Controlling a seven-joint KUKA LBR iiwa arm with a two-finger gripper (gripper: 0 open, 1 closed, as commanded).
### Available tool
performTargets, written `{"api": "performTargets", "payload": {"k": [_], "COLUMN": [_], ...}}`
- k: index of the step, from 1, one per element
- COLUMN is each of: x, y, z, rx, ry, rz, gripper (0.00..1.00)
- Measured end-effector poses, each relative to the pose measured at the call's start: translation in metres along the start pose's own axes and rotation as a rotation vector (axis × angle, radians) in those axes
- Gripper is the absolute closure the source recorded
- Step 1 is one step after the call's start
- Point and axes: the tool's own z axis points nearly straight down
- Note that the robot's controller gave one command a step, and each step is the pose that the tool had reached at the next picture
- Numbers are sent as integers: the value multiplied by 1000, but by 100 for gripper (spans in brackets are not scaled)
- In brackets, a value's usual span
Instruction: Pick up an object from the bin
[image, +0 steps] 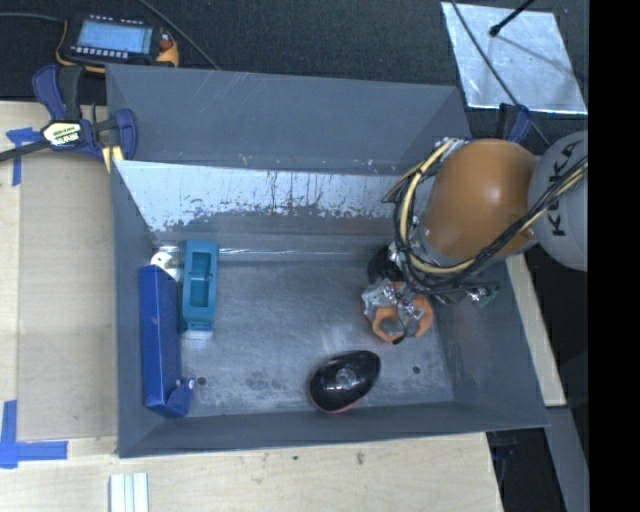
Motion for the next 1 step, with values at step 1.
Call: {"api": "performTargets", "payload": {"k": [1], "x": [-1], "y": [-1], "z": [-20], "rx": [4], "ry": [-3], "rz": [0], "gripper": [100]}}
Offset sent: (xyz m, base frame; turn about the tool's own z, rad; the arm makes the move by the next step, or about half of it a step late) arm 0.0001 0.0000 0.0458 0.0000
